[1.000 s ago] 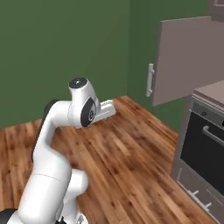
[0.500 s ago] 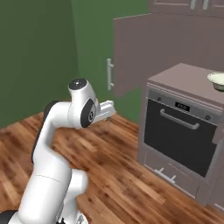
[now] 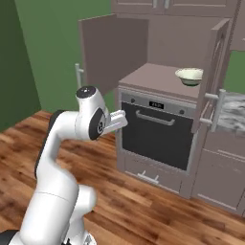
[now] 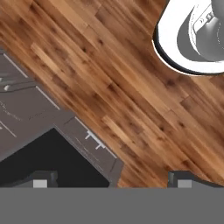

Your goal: Move the bowls from the cabinet to the plates on the dining table.

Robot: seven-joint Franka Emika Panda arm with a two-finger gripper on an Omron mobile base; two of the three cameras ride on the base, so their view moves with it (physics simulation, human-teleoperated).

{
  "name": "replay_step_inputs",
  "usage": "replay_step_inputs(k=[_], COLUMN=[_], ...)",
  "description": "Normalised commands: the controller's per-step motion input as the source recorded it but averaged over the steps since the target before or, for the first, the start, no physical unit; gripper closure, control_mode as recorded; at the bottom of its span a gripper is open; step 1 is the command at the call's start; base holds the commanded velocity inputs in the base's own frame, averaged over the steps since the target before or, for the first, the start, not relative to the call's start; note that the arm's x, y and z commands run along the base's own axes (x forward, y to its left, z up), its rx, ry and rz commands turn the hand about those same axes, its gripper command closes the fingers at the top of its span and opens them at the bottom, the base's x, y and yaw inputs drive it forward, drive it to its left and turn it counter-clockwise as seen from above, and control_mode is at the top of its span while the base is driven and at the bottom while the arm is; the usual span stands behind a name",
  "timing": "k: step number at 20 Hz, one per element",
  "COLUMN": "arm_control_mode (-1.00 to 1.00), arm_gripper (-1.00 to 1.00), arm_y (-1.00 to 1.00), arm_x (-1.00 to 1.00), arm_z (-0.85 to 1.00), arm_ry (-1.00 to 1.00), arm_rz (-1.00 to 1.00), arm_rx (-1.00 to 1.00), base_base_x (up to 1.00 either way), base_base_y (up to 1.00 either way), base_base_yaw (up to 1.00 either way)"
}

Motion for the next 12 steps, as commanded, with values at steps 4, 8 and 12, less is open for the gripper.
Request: replay_step_inputs(k=[4,8,12], arm_control_mode=[1.00,1.00,1.00], arm_gripper=[-1.00,-1.00,-1.00], arm_y=[0.00,0.00,0.00], arm_x=[0.00,0.00,0.00], arm_z=[0.00,0.00,0.00], arm_ry=[0.00,0.00,0.00], arm_rz=[0.00,0.00,0.00], arm_rx=[0.00,0.00,0.00], base_base_x=[0.37,0.44,0.54], base_base_y=[0.01,0.07,0.03], base_base_yaw=[-0.32,-0.26,-0.25])
